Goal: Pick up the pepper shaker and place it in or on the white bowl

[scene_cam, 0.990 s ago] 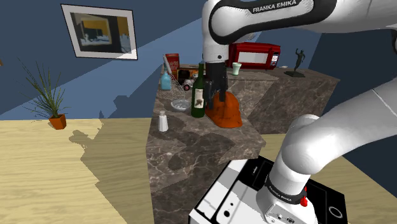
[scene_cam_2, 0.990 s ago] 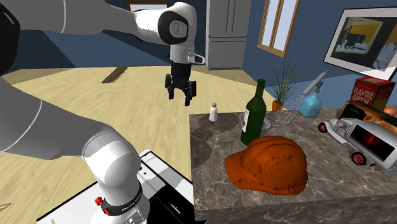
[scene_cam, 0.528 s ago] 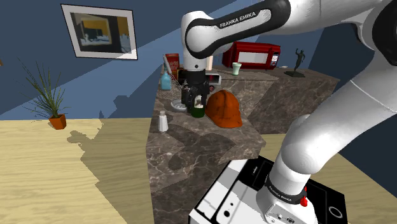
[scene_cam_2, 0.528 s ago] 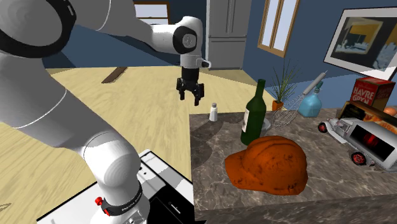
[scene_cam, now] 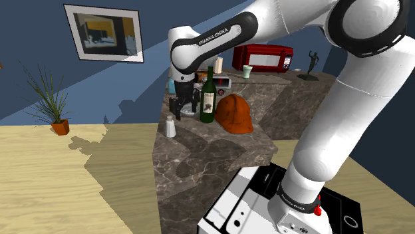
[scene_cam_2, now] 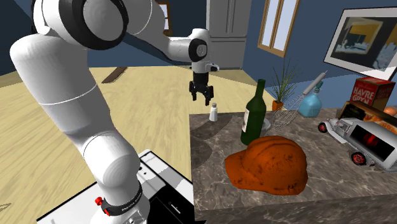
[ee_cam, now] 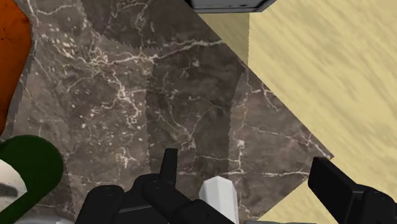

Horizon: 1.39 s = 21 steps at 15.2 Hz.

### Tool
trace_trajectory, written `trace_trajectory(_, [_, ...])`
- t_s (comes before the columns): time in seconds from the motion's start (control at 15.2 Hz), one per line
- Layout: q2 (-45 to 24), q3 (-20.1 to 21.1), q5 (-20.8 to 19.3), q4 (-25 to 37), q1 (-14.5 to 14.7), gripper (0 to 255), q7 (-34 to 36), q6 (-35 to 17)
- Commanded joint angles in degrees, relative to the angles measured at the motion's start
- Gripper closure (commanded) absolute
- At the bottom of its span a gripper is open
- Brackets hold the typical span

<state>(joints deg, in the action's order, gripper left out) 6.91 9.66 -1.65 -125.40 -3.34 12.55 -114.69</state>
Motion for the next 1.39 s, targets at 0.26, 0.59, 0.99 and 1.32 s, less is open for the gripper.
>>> trace_trajectory(0.26, [-12.8, 0.3, -4.7, 10.5, -0.1, 0, 5.5, -4.0])
trace_trajectory(0.59, [-20.9, -0.3, -7.6, 18.1, 0.6, 0, 8.7, -5.6])
trace_trajectory(0.99, [-22.9, -0.6, -8.3, 16.0, 0.5, 0, 9.2, -9.6])
trace_trajectory(1.32, [-23.1, -0.6, -8.4, 15.8, 0.5, 0, 9.2, -10.0])
